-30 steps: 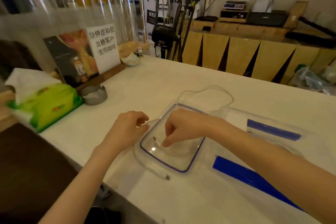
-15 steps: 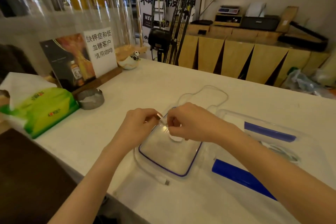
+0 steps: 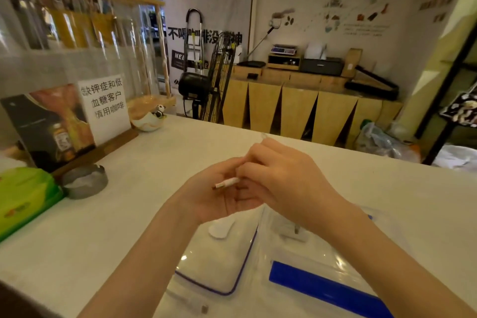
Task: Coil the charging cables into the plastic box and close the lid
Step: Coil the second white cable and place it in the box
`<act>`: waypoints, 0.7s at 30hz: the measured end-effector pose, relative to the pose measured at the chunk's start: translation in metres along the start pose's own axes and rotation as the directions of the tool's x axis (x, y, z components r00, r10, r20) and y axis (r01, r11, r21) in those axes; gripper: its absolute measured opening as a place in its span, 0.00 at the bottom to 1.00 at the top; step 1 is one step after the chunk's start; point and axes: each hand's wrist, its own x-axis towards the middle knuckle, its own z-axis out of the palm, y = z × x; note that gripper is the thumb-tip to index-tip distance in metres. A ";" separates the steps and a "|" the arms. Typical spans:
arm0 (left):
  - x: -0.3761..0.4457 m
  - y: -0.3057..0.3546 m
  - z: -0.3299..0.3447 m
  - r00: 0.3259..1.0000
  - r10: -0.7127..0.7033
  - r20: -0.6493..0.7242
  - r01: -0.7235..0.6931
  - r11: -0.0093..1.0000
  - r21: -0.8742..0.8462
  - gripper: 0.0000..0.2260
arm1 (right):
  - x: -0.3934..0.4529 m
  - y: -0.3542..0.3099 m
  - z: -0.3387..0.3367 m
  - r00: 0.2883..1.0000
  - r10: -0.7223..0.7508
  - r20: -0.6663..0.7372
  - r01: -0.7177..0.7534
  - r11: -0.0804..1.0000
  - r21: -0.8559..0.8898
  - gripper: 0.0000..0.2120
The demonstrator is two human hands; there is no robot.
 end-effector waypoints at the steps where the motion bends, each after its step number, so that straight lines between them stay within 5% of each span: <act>1: 0.003 -0.001 0.002 1.000 0.005 -0.004 -0.005 1.000 0.009 0.14 | -0.003 0.001 0.000 0.999 -0.024 0.022 0.025 0.999 -0.032 0.08; 4: 0.010 -0.003 0.006 0.998 0.052 0.036 -0.056 0.990 0.128 0.10 | -0.011 0.005 -0.008 0.999 0.034 0.038 -0.039 0.991 0.126 0.07; 8: 0.009 -0.001 0.005 0.989 0.066 0.130 -0.109 0.929 0.355 0.11 | -0.020 0.027 -0.011 0.924 0.375 -0.075 -0.315 0.856 0.411 0.14; 11: 0.000 0.002 0.014 0.961 0.087 0.264 -0.202 0.870 0.451 0.12 | -0.022 0.035 -0.003 0.894 0.438 0.093 -0.426 0.767 0.480 0.20; 14: -0.007 0.005 0.024 0.916 0.119 0.383 -0.287 0.861 0.419 0.13 | -0.020 0.033 0.012 0.884 0.435 0.171 -0.438 0.644 0.627 0.15; 18: -0.008 0.015 0.030 0.877 0.219 0.427 -0.360 0.889 0.283 0.14 | -0.015 0.024 0.015 0.834 0.506 0.220 -0.420 0.323 0.848 0.11; 21: -0.007 0.026 0.034 0.861 0.309 0.404 -0.400 0.902 0.162 0.14 | -0.009 0.017 0.017 0.833 0.527 0.167 -0.375 0.317 0.871 0.11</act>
